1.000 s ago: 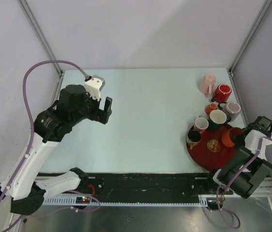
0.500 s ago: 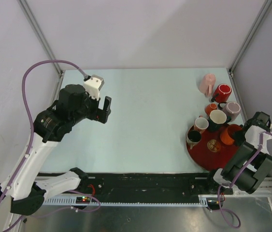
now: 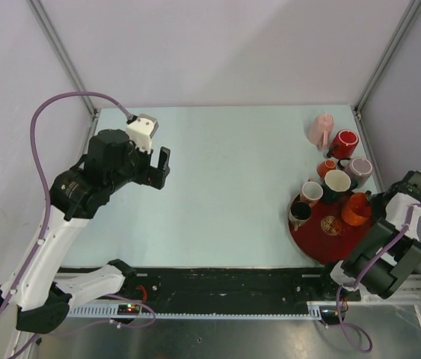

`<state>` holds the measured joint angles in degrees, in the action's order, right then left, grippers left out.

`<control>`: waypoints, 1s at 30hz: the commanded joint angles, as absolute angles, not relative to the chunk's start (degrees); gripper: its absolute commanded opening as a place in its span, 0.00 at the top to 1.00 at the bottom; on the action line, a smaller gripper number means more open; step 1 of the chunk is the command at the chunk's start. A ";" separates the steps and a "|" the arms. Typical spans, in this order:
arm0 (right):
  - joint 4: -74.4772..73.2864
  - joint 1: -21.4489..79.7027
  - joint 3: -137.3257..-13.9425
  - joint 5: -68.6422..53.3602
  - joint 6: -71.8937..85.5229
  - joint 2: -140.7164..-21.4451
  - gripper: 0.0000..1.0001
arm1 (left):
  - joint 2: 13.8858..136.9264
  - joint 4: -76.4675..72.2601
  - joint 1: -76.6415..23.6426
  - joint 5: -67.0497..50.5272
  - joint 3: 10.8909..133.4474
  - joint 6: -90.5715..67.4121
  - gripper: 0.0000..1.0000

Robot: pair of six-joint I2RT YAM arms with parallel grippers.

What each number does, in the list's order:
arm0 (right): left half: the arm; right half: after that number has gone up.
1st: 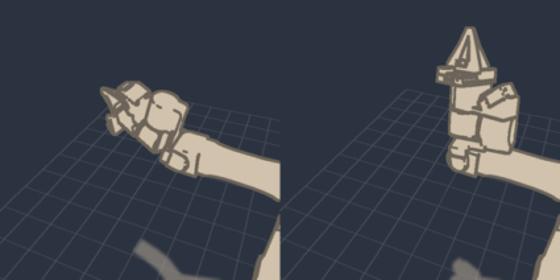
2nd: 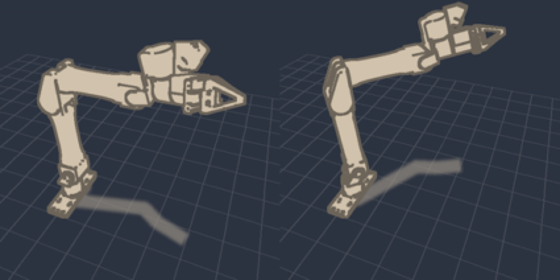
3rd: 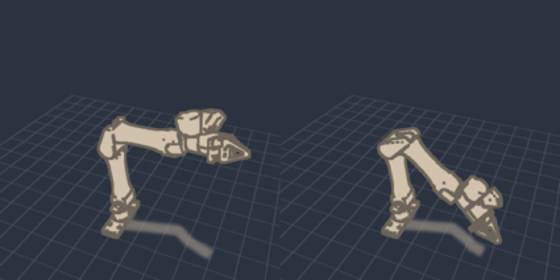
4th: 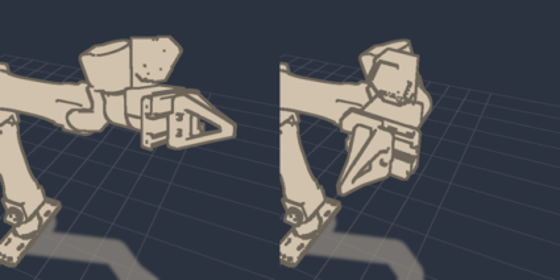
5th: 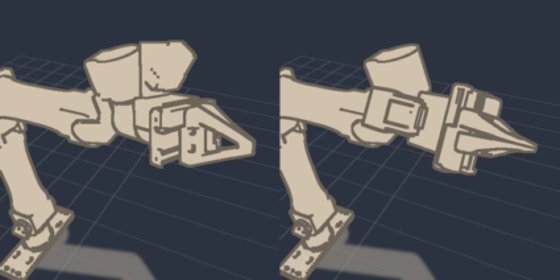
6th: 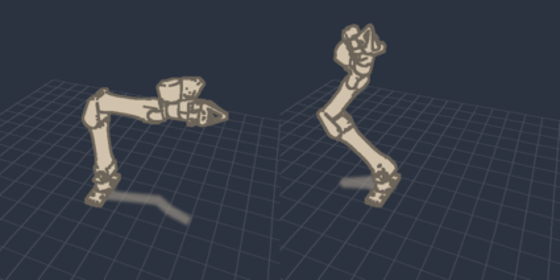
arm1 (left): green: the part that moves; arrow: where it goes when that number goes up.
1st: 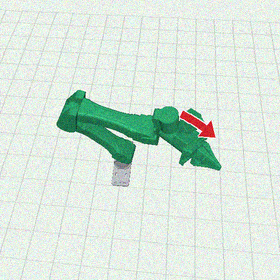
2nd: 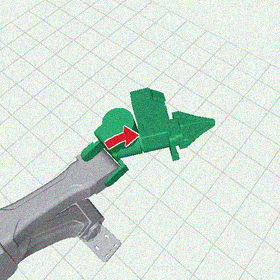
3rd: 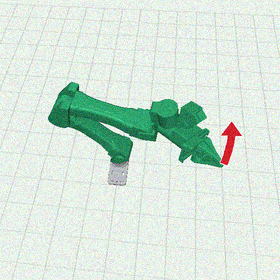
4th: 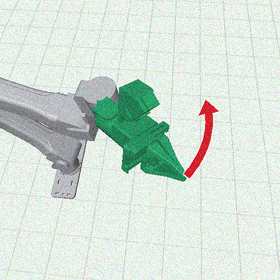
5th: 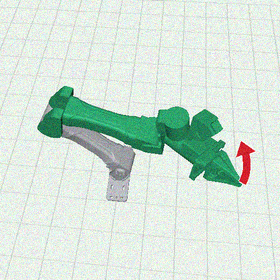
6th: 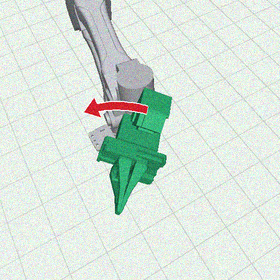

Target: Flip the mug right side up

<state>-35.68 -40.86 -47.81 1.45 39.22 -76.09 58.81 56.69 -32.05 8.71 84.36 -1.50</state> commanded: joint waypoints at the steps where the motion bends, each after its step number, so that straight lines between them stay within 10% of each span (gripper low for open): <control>1: -35.56 -41.01 -53.69 3.07 37.63 -71.09 0.32 | 57.88 55.46 -31.50 8.84 86.34 -1.13 0.02; 11: -29.53 -20.84 -70.39 -6.85 12.94 -73.03 0.02 | 59.13 55.14 -30.73 7.36 84.10 -0.06 0.02; 30: -52.02 -2.60 -100.23 9.78 -9.60 -112.01 0.00 | 63.83 53.14 -19.51 1.72 77.87 0.40 0.02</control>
<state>-50.70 -2.48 -96.71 5.45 -5.58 -110.21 63.59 55.27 -20.49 3.68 77.87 -0.01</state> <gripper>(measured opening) 0.993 0.985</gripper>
